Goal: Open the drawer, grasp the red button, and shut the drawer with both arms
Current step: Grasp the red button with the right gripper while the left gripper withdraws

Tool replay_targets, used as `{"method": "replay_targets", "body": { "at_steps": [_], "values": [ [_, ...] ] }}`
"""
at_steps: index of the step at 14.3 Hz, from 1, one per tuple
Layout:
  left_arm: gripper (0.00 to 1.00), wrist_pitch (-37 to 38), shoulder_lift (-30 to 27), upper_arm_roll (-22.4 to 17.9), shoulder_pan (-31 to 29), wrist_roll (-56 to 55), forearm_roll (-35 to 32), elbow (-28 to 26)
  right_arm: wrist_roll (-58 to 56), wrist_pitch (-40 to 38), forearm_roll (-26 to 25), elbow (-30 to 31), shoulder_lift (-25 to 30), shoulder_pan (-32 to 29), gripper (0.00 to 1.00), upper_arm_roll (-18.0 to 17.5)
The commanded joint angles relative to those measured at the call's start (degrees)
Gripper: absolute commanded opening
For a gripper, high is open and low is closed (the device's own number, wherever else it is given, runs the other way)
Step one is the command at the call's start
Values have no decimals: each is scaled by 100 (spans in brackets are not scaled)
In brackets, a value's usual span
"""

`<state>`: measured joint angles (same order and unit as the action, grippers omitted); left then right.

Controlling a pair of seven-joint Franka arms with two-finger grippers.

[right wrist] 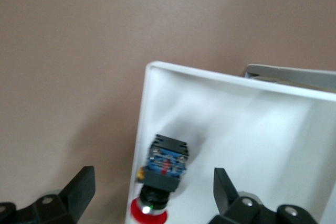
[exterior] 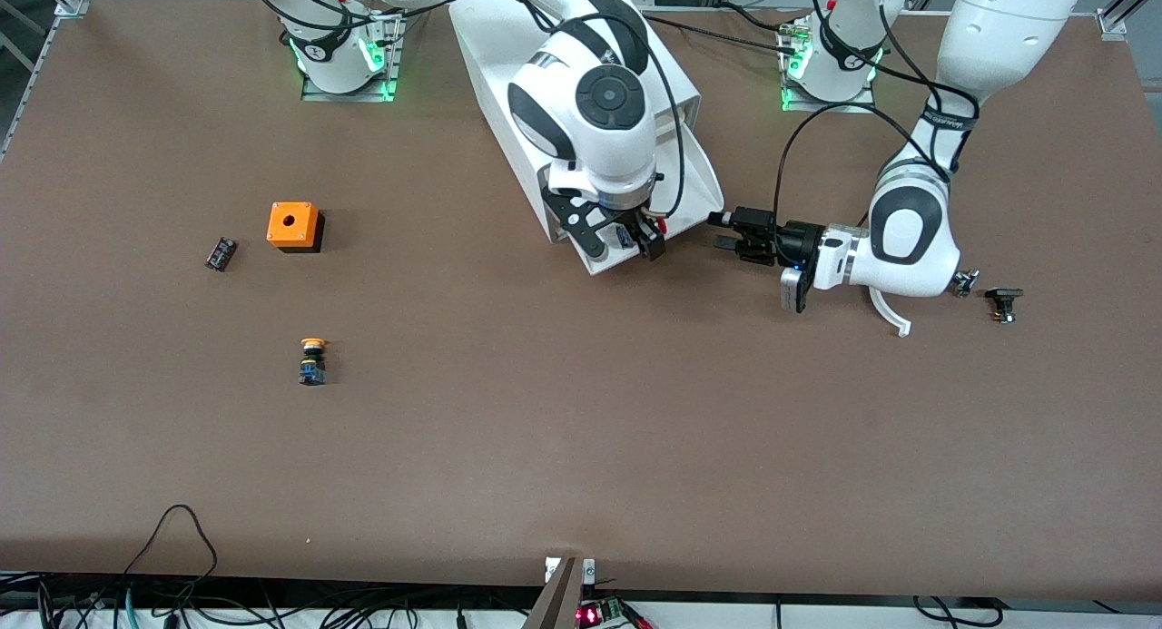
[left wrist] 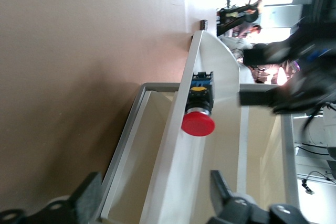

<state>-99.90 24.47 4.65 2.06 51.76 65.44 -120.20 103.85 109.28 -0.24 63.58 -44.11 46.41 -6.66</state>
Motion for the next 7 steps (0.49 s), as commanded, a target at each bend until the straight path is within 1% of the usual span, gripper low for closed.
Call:
{"method": "replay_targets", "body": {
  "at_steps": [1, 3, 5, 7],
  "values": [
    [100, 417, -214, 0, -214, -700, -653, 363, 145, 32, -134, 208, 69, 78, 100, 42],
    [100, 865, -240, 0, -443, -1175, -1215, 776, 145, 32, -134, 348, 69, 96, 98, 42],
    [100, 1234, -310, 0, -540, -1649, -1952, 1295, 145, 41, -134, 384, 69, 96, 84, 42],
    [100, 1569, -381, 0, -558, -2107, -2699, 1787, 153, 294, -134, 392, 69, 96, 73, 42]
  ]
}}
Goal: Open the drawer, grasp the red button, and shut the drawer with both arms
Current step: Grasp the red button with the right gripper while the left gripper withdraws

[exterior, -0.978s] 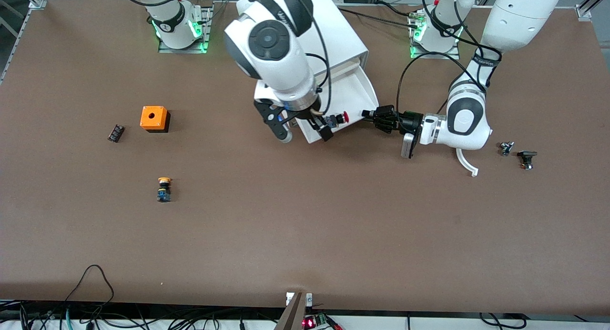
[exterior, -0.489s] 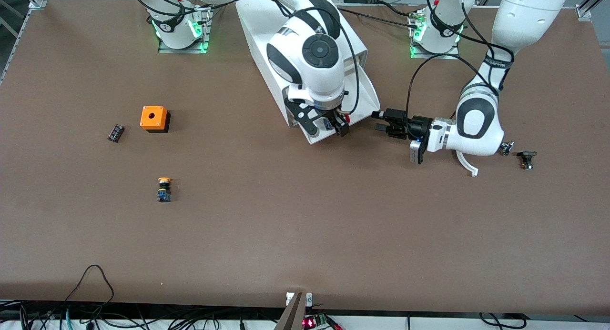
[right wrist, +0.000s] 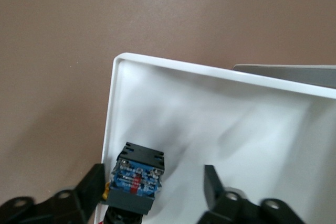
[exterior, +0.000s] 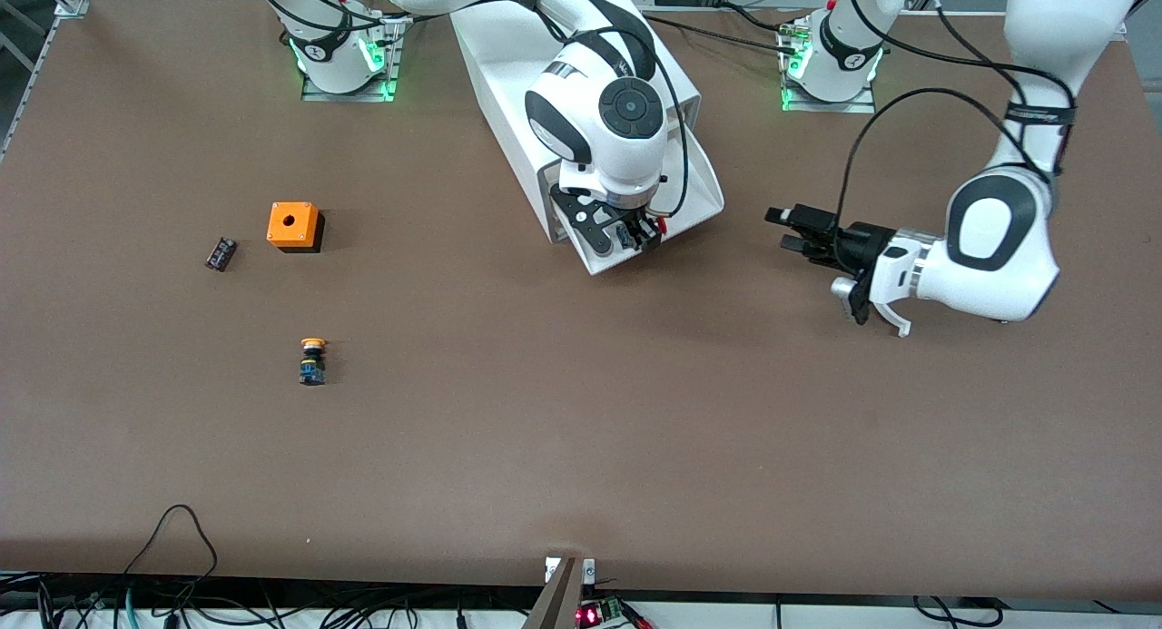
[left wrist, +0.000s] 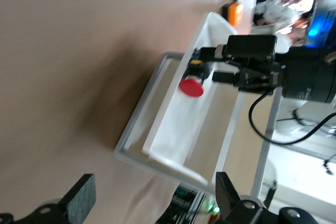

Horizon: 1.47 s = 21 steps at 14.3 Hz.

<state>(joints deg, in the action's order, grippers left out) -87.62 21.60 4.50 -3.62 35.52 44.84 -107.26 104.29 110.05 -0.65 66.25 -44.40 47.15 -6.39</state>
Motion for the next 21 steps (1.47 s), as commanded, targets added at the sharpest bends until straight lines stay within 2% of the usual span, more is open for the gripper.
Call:
{"method": "replay_targets", "body": {
  "at_steps": [1, 3, 5, 6, 9, 11, 13, 15, 19, 21],
  "values": [
    [100, 533, -103, 16, 10, -685, -992, 748, 109, 253, -93, 125, 89, 22, 65, 15],
    [100, 763, -112, 24, 10, -862, -1677, 1196, 100, 254, -58, 134, 98, 14, 42, 15],
    [100, 999, -121, 86, 19, -1055, -2416, 1645, 82, 263, -58, 125, 98, 5, 12, 15],
    [100, 1218, -121, 112, 45, -1204, -2741, 1978, 65, 263, -58, 117, 98, 5, 1, 15],
    [100, 1755, -121, 148, 185, -1783, -3542, 2796, -154, 193, -58, 64, 203, -91, 0, 50],
    [100, 1845, -139, 156, 378, -2022, -4121, 3218, -365, 61, -14, -111, 317, -380, 0, -11],
    [100, 1845, -139, 147, 651, -2058, -4789, 3535, -1004, -158, -5, -470, 318, -566, 0, -29],
    [100, 1879, -121, 139, 713, -2023, -5308, 3825, -1934, -256, -5, -507, 326, -811, 0, -29],
    [100, 1590, 37, 104, 705, -2057, -5267, 4073, -4219, -274, 187, -472, 414, -1514, 0, -12],
    [100, 1424, 168, 104, 644, -2782, -4673, 3985, -5379, -413, 197, -393, 414, -1935, 0, -3]
  ]
}}
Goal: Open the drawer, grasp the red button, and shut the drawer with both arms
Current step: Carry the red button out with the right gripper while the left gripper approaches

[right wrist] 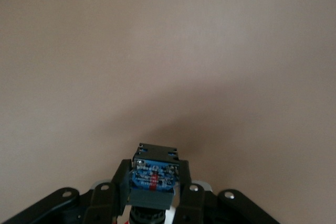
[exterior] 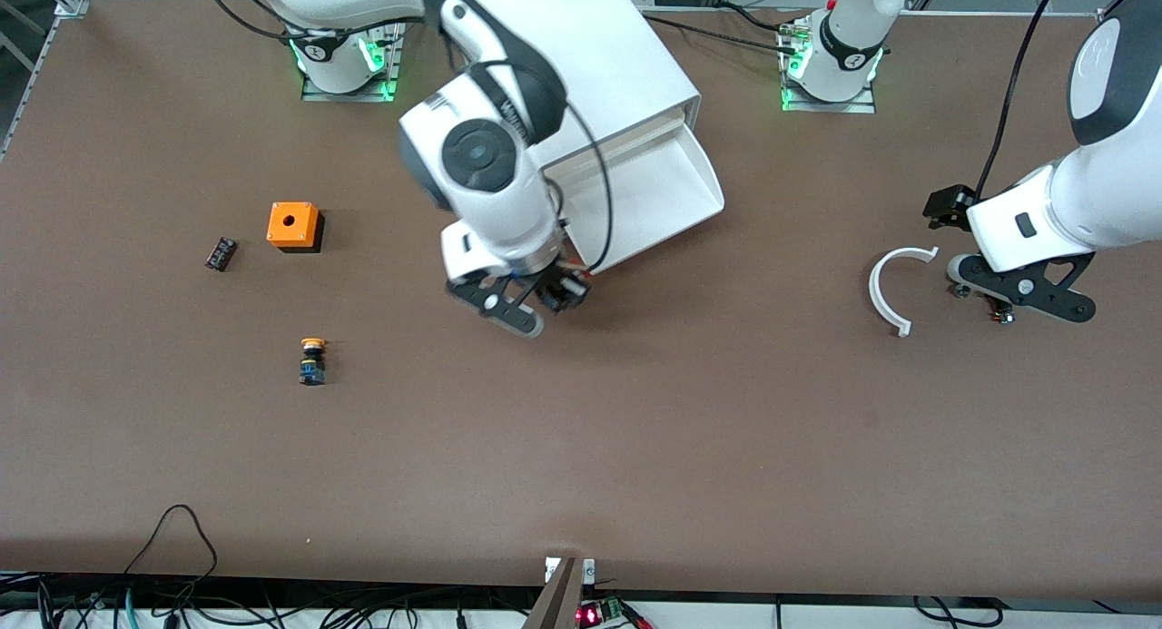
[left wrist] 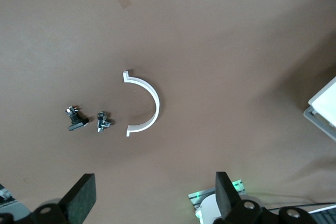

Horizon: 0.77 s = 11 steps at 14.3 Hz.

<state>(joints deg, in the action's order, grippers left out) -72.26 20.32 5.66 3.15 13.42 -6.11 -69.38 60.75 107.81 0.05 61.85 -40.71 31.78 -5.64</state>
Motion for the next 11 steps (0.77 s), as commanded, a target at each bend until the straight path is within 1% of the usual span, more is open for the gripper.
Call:
{"method": "replay_targets", "body": {
  "at_steps": [1, 2, 3, 5, 6, 7, 10, 11],
  "values": [
    [100, -356, 366, -30, -103, -1169, 888, 110, -1613, -277, 118, 90, 37, -610, 0, -78],
    [100, -663, 376, -30, -113, -1732, 1154, -143, -2150, -269, 109, 230, 37, -821, 0, -78],
    [100, -997, 367, -13, -43, -2242, 1148, -329, -2607, -200, 65, 362, 28, -1014, 0, -69],
    [100, -1394, 437, 5, 211, -3244, 1208, -636, -3443, -103, 30, 486, 2, -1349, 0, -60],
    [100, -1666, 498, 5, 291, -3615, 1209, -769, -3804, 2, -14, 599, -15, -1498, 0, -52],
    [100, -1938, 508, 5, 492, -3897, 1209, -935, -4103, 169, -92, 783, -16, -1648, 0, -60],
    [100, -2834, 482, 5, 896, -4767, 1200, -1541, -4842, 854, -470, 1433, -16, -2017, 0, -52],
    [100, -3159, 455, 5, 1011, -5005, 1200, -1787, -5045, 1004, -471, 1583, -7, -2131, 0, -52]
  ]
}}
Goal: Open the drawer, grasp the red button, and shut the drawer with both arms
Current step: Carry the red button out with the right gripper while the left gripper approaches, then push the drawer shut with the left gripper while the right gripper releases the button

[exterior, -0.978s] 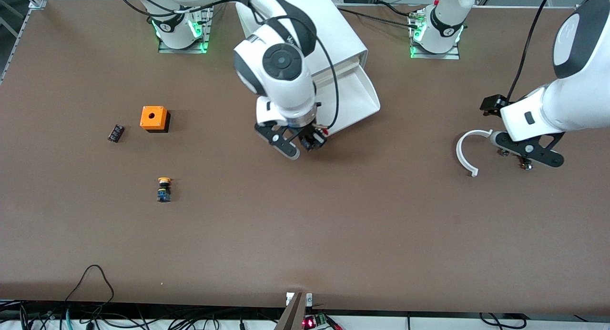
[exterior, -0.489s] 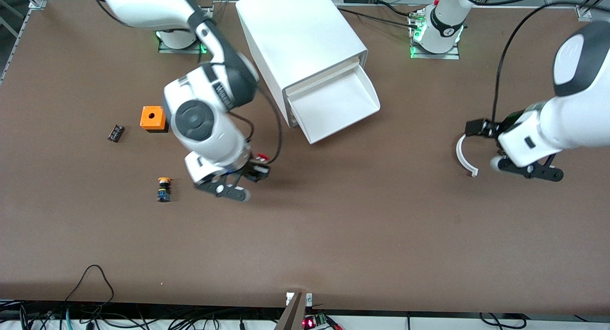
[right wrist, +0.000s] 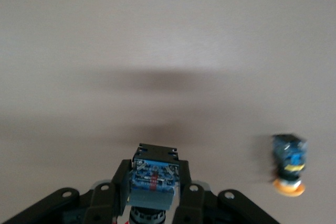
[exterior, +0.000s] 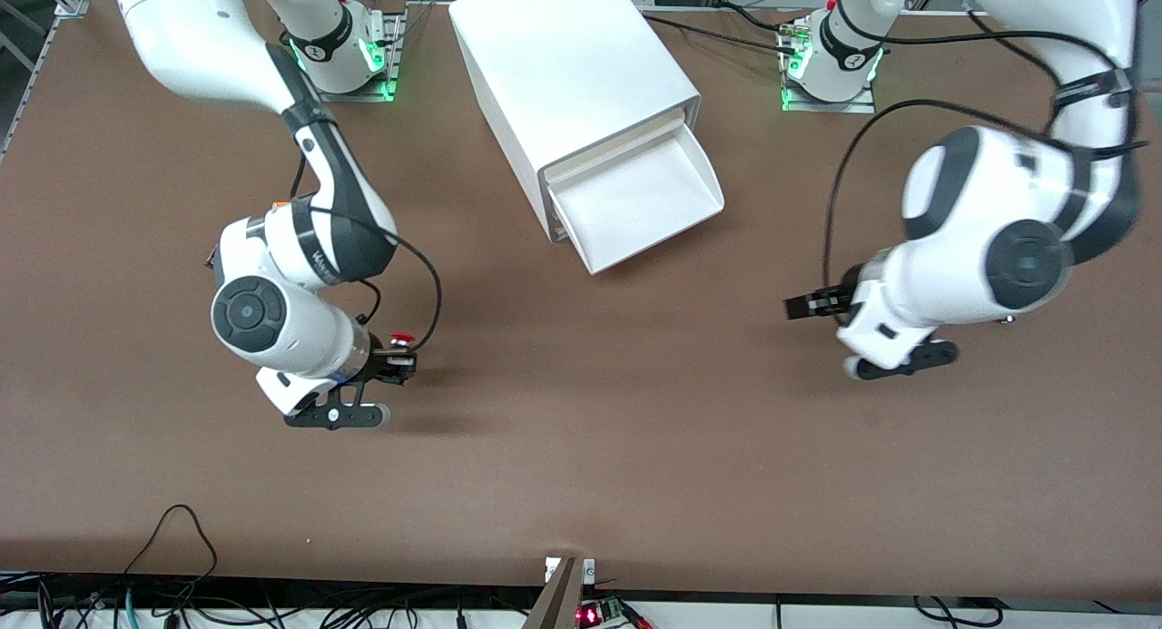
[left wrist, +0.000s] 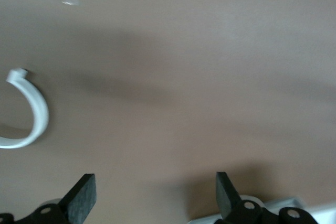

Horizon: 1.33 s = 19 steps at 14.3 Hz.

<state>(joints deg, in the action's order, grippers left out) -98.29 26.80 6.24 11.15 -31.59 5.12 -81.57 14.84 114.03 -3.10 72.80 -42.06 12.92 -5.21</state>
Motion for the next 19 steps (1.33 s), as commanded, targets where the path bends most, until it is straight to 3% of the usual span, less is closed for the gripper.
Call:
{"method": "replay_targets", "body": {
  "at_steps": [1, 6, 11, 12, 13, 14, 19],
  "values": [
    [100, -890, -219, -53, 403, -758, 68, -823, -638, 557, -164, 655, 119, -324, 0, -94],
    [100, -1868, -350, -62, 1037, -1796, -11, -1659, -922, 1489, -182, 1393, 40, -588, 0, -94],
    [100, -2458, -658, -53, 1530, -2395, -11, -2433, -913, 1614, -182, 1570, -56, -659, 1, -94],
    [100, -2467, -728, -53, 1600, -2456, -11, -2547, -869, 1605, -173, 1545, -57, -633, 27, -94],
    [100, -2476, -746, -53, 1661, -2526, -11, -2618, -834, 1605, -173, 1518, -65, -632, 72, -94],
    [100, -2476, -746, -53, 1723, -2544, -11, -2636, -816, 1605, -147, 1509, -65, -641, 100, -94],
    [100, -2642, -737, -53, 1882, -2782, -11, -2776, -956, 1552, -182, 1176, 198, -641, 100, -103]
  ]
}}
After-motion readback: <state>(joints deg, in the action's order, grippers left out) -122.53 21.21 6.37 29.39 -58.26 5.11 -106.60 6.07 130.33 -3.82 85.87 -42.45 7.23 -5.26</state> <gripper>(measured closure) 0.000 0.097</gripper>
